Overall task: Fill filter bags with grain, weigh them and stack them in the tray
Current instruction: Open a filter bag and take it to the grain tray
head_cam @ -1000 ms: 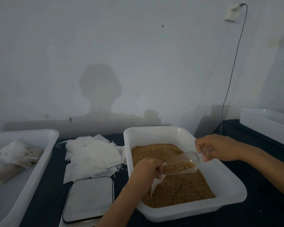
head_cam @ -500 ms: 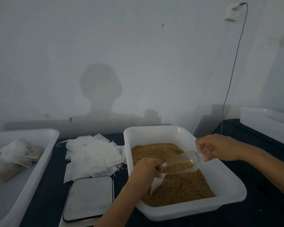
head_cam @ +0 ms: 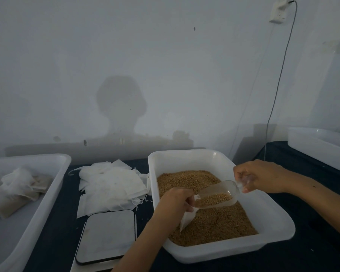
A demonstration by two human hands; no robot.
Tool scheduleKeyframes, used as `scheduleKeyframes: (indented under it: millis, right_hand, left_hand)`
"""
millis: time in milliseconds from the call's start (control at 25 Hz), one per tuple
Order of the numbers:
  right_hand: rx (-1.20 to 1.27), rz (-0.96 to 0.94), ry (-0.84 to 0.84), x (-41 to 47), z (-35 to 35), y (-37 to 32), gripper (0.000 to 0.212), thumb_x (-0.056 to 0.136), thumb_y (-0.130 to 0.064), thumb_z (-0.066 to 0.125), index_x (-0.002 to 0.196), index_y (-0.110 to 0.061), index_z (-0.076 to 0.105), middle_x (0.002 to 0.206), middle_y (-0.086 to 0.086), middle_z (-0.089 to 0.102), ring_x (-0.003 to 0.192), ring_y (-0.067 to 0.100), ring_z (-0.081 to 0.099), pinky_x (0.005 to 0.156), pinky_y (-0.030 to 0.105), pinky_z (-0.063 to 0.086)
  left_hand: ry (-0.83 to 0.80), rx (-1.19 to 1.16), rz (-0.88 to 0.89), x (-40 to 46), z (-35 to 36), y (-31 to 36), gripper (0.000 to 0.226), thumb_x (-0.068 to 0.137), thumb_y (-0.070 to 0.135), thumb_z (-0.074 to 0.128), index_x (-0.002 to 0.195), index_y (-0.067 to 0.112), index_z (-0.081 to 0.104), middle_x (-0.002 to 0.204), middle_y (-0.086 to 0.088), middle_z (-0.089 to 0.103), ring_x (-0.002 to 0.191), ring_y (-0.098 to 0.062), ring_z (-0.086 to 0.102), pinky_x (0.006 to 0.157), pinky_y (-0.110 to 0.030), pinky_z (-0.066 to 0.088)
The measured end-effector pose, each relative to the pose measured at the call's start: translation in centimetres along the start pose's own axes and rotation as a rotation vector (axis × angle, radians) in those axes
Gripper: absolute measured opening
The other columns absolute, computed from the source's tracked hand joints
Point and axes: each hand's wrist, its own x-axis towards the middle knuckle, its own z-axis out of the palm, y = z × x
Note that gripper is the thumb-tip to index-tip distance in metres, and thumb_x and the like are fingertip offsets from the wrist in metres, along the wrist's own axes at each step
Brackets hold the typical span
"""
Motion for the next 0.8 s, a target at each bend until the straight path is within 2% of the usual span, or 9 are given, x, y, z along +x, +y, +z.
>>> scheduleKeyframes:
  millis: [160, 240, 280, 400, 560, 640, 800]
  right_hand:
    - [0.046, 0.006, -0.013, 0.0, 0.2, 0.5, 0.020, 0.084, -0.026, 0.070, 0.078, -0.033, 0.052, 0.093, -0.007, 0.061, 0.093, 0.011, 0.058, 0.085, 0.035, 0.048]
    - [0.128, 0.006, -0.037, -0.1, 0.6, 1.0, 0.018, 0.084, -0.022, 0.070, 0.080, -0.028, 0.054, 0.093, -0.003, 0.062, 0.093, 0.014, 0.060, 0.087, 0.037, 0.050]
    - [0.203, 0.005, -0.053, -0.2, 0.9, 1.3, 0.015, 0.085, -0.020, 0.070, 0.082, -0.023, 0.055, 0.092, -0.001, 0.063, 0.090, 0.014, 0.061, 0.084, 0.033, 0.052]
    - [0.457, 0.023, -0.071, -0.7, 1.8, 2.1, 0.011, 0.086, -0.017, 0.068, 0.089, -0.013, 0.058, 0.086, 0.001, 0.067, 0.077, 0.007, 0.065, 0.071, 0.019, 0.051]
    - [0.631, 0.107, -0.034, -1.0, 3.3, 2.3, 0.010, 0.092, -0.021, 0.059, 0.095, -0.012, 0.057, 0.086, -0.002, 0.069, 0.077, 0.005, 0.066, 0.067, 0.019, 0.047]
    - [0.677, 0.158, 0.021, -0.7, 4.0, 1.9, 0.012, 0.095, -0.023, 0.055, 0.097, -0.012, 0.055, 0.088, -0.001, 0.069, 0.078, 0.006, 0.066, 0.066, 0.021, 0.049]
    - [0.602, 0.258, 0.156, 1.9, 6.3, -0.4, 0.014, 0.099, -0.025, 0.046, 0.097, -0.011, 0.046, 0.091, 0.006, 0.058, 0.076, 0.013, 0.055, 0.065, 0.026, 0.046]
  left_hand:
    - [-0.017, -0.001, -0.011, 0.1, 0.2, -0.2, 0.014, 0.087, 0.007, 0.064, 0.098, 0.001, 0.065, 0.107, -0.008, 0.066, 0.100, -0.017, 0.059, 0.080, -0.015, 0.040]
    - [0.032, -0.016, -0.015, 0.0, 0.5, -0.4, 0.007, 0.087, 0.006, 0.063, 0.093, 0.004, 0.064, 0.101, -0.005, 0.065, 0.093, -0.014, 0.058, 0.080, -0.016, 0.043]
    - [0.070, -0.024, -0.008, -0.2, 0.6, -0.5, 0.003, 0.088, 0.005, 0.062, 0.090, 0.007, 0.063, 0.096, -0.002, 0.063, 0.088, -0.011, 0.055, 0.076, -0.014, 0.042]
    - [0.201, -0.100, -0.005, -0.3, 0.8, -0.8, 0.017, 0.088, 0.001, 0.058, 0.080, 0.015, 0.053, 0.083, 0.008, 0.052, 0.074, -0.003, 0.046, 0.068, -0.009, 0.037]
    - [0.378, -0.415, -0.104, -0.1, -0.2, -1.0, 0.026, 0.090, 0.002, 0.057, 0.076, 0.022, 0.048, 0.083, 0.013, 0.055, 0.083, -0.004, 0.053, 0.071, -0.013, 0.042]
    - [0.446, -0.609, -0.130, -0.2, -0.9, -1.0, 0.025, 0.091, 0.001, 0.055, 0.077, 0.020, 0.049, 0.079, 0.013, 0.056, 0.079, -0.006, 0.055, 0.069, -0.014, 0.044]
    - [0.501, -0.904, -0.110, -0.4, -3.3, -1.0, 0.015, 0.093, 0.001, 0.048, 0.082, 0.010, 0.049, 0.085, -0.001, 0.052, 0.078, -0.014, 0.049, 0.066, -0.024, 0.044]
